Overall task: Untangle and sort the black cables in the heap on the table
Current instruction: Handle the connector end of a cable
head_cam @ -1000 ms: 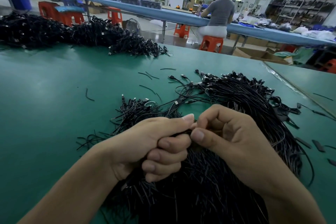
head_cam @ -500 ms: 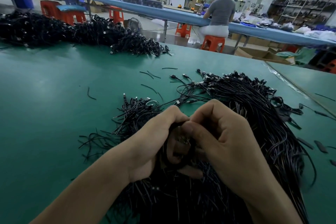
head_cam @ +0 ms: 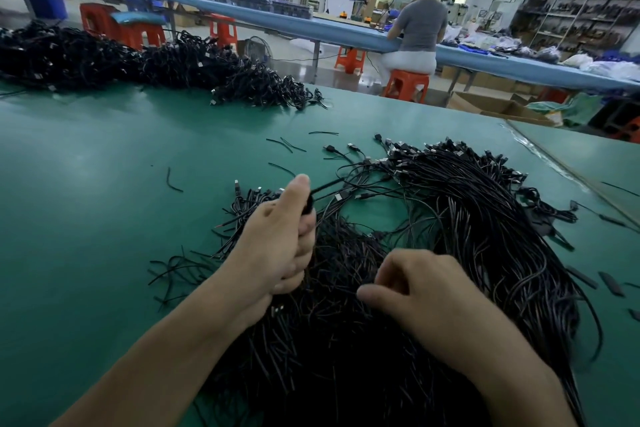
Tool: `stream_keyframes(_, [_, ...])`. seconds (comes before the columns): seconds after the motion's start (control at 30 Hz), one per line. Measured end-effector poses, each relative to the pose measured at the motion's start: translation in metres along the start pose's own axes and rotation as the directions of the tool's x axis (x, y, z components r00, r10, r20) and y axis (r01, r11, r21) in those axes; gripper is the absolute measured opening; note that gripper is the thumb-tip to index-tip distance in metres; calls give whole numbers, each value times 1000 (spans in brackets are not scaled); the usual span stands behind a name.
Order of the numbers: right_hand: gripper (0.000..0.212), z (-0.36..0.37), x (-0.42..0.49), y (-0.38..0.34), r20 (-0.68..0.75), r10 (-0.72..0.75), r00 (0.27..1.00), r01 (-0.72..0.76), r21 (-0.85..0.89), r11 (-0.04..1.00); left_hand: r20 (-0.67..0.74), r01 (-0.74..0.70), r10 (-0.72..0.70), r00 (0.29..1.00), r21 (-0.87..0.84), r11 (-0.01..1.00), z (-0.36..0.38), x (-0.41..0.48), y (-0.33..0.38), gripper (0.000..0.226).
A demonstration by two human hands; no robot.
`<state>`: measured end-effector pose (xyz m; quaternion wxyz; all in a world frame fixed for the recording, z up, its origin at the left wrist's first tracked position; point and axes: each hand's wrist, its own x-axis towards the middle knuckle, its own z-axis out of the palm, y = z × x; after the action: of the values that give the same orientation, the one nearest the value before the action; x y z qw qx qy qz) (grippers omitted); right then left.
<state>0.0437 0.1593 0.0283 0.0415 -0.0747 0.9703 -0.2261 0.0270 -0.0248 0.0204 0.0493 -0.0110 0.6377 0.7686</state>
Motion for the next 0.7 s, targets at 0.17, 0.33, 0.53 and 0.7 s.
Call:
stream_keyframes(0.17, [31,18,3,-8,92,10,996,1,-117,993,-87,-120,115,990,-64,991,4,-1,-1,62])
stream_keyframes(0.33, [19,19,4,-6,94,34,995,-28,-60,998,-78,-177,171,982,-85,981,6,-5,-1,59])
stream_keyframes(0.53, [19,9,2,-8,16,51,999,-51,-31,998,-79,-146,140,987,-73,987,5,-4,0,60])
stream_keyframes(0.7, [25,-10,-11,-3,-25,66,997,-67,-29,997,-38,-131,133,990,41,990,1,-3,-1,67])
